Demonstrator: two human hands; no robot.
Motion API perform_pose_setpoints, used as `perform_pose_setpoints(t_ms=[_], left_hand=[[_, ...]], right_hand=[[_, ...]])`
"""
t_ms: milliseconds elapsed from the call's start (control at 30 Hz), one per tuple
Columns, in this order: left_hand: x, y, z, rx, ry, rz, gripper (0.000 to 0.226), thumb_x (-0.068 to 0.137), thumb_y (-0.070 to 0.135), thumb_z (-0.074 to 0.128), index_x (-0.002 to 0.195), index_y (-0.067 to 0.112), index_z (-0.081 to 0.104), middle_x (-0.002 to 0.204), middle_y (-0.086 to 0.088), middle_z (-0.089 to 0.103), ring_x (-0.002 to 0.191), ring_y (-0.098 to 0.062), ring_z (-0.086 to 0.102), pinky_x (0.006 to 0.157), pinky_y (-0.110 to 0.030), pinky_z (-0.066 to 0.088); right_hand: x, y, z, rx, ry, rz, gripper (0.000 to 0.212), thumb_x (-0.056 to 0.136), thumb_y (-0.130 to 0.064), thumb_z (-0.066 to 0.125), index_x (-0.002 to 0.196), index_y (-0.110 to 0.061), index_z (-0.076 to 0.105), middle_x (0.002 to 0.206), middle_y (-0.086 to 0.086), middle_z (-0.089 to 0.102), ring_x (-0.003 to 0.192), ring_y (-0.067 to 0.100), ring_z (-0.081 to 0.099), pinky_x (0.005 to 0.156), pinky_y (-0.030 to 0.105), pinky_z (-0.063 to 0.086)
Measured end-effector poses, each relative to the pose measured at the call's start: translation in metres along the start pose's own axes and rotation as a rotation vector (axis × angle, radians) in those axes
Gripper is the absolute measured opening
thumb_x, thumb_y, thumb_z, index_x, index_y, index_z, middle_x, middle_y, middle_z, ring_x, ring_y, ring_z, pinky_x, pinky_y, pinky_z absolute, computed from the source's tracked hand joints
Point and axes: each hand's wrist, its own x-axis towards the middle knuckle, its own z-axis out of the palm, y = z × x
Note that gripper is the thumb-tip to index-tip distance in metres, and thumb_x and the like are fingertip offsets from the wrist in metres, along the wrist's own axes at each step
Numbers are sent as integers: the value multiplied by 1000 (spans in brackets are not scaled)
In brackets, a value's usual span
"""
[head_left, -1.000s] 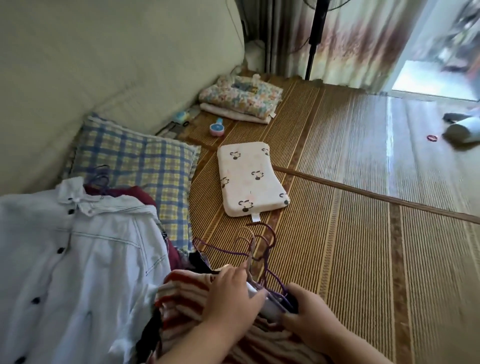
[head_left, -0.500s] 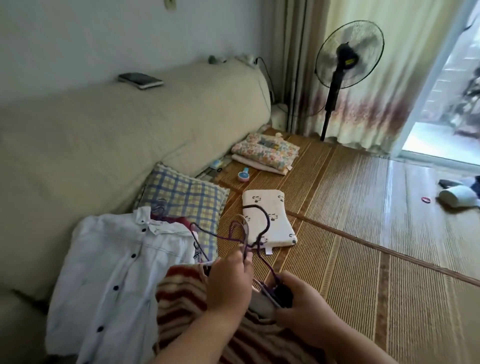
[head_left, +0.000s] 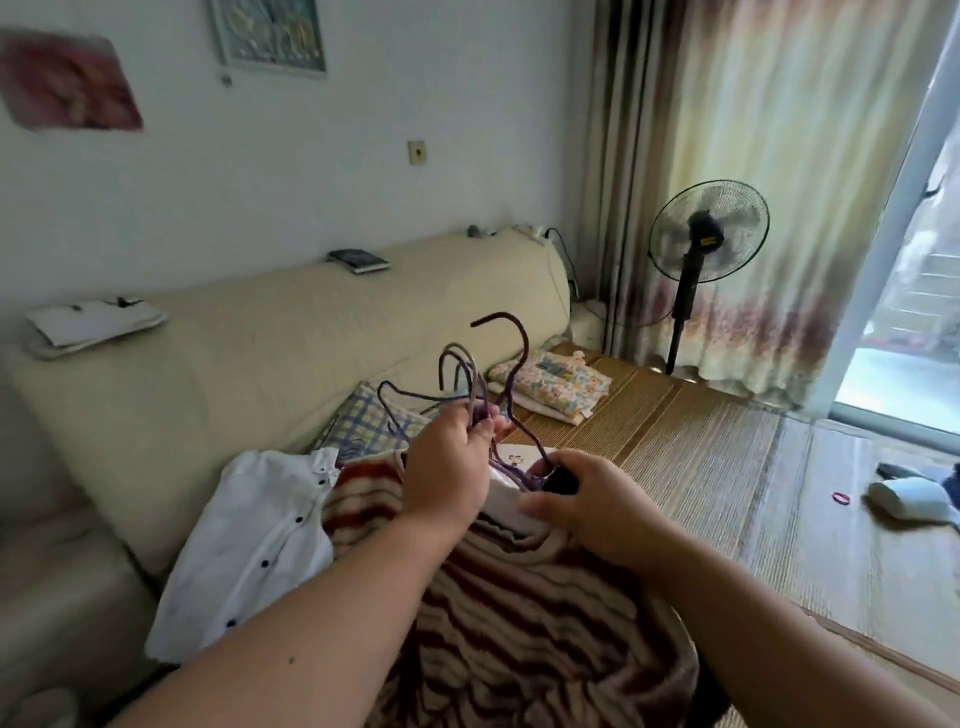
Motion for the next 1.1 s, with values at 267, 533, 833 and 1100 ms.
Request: perform_pose_setpoints(t_ms=[267,533,833,1100], left_hand=[[-21,54,12,34,-52,38,13,93,19,56,98,19,68,90,3,67,86,-15,61,77,-26,45],[-35,66,31,-245,-178,-25,30,93,7,53,78,31,61,81,13,70,77,3,67,70,-9,47],[-28,69,22,-311,-88,41,29,97,8,46,90,34,57,76,11,69,69,4,65,68,-9,48],[-25,65,-3,-354,34,9,25,99,12,43,107,28,60,77,9,66,59,6,58,64,-12,47]], right_hand=[[-40,-17,-66,-80,-124,79,28,88,-47,57,92,-22,68,90,6,69,77,15,60,79,34,50],[-60,10,-87,29,-53,143,9,84,-19,65,75,-18,66,76,4,65,74,18,57,85,48,48],[-61,21,-108,166,15,106,8,84,-17,64,77,-15,68,75,3,66,72,17,58,76,39,47],[-45,5,-97,147,-22,56,9,84,-22,65,79,-19,72,77,-1,71,69,10,65,66,24,52]])
